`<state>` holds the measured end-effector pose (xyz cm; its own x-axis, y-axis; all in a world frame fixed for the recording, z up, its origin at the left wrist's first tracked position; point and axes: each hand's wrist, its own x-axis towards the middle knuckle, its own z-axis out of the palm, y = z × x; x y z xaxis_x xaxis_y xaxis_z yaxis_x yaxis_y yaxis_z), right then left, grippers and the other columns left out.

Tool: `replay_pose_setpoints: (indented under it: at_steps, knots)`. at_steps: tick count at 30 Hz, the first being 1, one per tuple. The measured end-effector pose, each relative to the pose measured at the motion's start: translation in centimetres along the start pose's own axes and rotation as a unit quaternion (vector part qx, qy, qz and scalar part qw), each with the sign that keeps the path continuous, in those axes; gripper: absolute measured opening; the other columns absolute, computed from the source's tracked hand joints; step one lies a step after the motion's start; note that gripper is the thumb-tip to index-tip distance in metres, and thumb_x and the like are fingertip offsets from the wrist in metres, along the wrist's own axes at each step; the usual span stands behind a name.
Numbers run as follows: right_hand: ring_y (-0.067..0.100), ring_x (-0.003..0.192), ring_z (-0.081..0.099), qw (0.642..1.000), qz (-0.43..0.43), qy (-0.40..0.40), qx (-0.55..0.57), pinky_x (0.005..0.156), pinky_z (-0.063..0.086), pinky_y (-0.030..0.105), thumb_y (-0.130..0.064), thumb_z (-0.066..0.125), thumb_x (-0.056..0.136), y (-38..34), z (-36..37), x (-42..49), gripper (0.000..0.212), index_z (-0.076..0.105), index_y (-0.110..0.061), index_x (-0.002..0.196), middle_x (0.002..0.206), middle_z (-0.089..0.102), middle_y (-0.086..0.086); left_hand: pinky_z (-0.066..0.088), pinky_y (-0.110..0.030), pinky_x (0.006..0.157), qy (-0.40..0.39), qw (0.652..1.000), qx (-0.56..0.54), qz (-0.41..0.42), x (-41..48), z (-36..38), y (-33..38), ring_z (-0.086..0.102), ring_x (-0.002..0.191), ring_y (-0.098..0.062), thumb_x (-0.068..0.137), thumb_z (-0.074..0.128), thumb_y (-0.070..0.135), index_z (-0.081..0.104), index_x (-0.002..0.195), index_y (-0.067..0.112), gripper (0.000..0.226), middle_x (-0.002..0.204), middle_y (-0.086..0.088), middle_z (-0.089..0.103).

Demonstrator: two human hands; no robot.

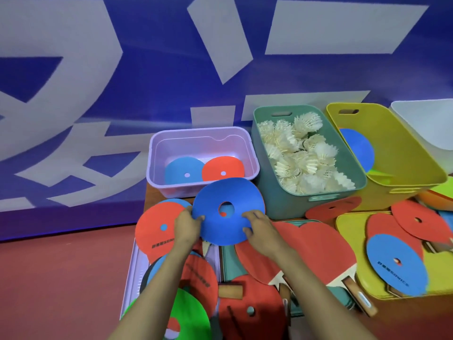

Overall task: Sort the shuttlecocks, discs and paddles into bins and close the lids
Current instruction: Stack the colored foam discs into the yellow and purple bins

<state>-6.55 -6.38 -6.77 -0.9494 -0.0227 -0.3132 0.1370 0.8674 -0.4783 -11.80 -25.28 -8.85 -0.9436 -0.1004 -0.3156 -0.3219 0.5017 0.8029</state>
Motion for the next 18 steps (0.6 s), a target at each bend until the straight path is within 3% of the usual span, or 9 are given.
replay_pose_setpoints:
  at_steps: [5,8,10,11,13,15,18]
  knots:
    - [0.027,0.131,0.035,0.993,-0.055,0.1,0.029,0.11,0.025,0.029,-0.008,0.051,0.09,-0.4,-0.3,-0.2,0.05,0.038,-0.008,0.139,0.142,0.035,0.01,0.027,-0.032,0.059,0.079,0.994,-0.047,0.054,-1.8,-1.7,1.5,0.048,0.073,-0.023,0.088,0.059,0.012,0.064,0.092,0.002,0.011,0.084,-0.016,0.066]
    - [0.024,0.125,0.038,0.97,-0.11,0.209,0.053,0.106,0.032,0.034,-0.004,0.053,0.086,-1.9,-1.5,-0.4,0.049,0.045,-0.005,0.134,0.136,0.042,0.013,0.027,-0.029,0.053,0.137,0.984,-0.083,0.079,-3.0,-3.4,1.9,0.035,0.058,-0.018,0.084,0.066,0.017,0.049,0.063,0.01,0.028,0.057,-0.004,0.047]
    - [0.022,0.116,0.04,0.945,-0.125,0.295,0.063,0.099,0.036,0.034,-0.004,0.055,0.081,-2.9,-2.6,-0.4,0.048,0.049,-0.006,0.129,0.126,0.047,0.013,0.024,-0.024,0.048,0.156,0.979,-0.108,0.069,-3.2,-4.5,1.8,0.026,0.054,-0.012,0.08,0.072,0.017,0.037,0.057,0.009,0.042,0.054,-0.002,0.031]
    - [0.023,0.115,0.039,0.936,-0.125,0.322,0.064,0.098,0.036,0.033,-0.004,0.056,0.081,-3.4,-3.4,-0.3,0.049,0.048,-0.006,0.129,0.125,0.047,0.013,0.03,-0.027,0.05,0.154,0.977,-0.136,0.059,-3.4,-5.0,1.9,0.027,0.055,-0.012,0.076,0.076,0.023,0.039,0.06,0.003,0.045,0.057,-0.005,0.03]
    - [0.025,0.121,0.037,0.936,-0.115,0.326,0.069,0.101,0.034,0.034,-0.005,0.057,0.083,-4.2,-5.1,-0.1,0.056,0.04,-0.009,0.136,0.132,0.042,0.012,0.042,-0.035,0.055,0.139,0.969,-0.202,0.038,-3.6,-5.8,2.4,0.037,0.062,-0.017,0.068,0.079,0.034,0.042,0.068,-0.003,0.052,0.064,-0.011,0.034]
    - [0.026,0.125,0.039,0.949,-0.095,0.284,0.1,0.097,0.039,0.039,-0.009,0.052,0.09,-4.4,-6.8,0.2,0.057,0.031,-0.013,0.142,0.141,0.04,0.008,0.045,-0.042,0.061,0.121,0.952,-0.279,0.015,-3.9,-5.9,3.4,0.044,0.067,-0.02,0.069,0.081,0.026,0.047,0.07,0.0,0.043,0.068,-0.012,0.039]
    - [0.037,0.103,0.057,0.955,-0.101,0.271,0.069,0.077,0.048,0.043,-0.014,0.048,0.094,-3.7,-9.2,0.7,0.044,0.038,-0.016,0.137,0.124,0.057,0.013,0.048,-0.043,0.062,0.121,0.939,-0.323,0.016,-4.4,-5.4,5.5,0.052,0.068,-0.023,0.071,0.081,0.014,0.055,0.076,0.0,0.029,0.071,-0.014,0.051]
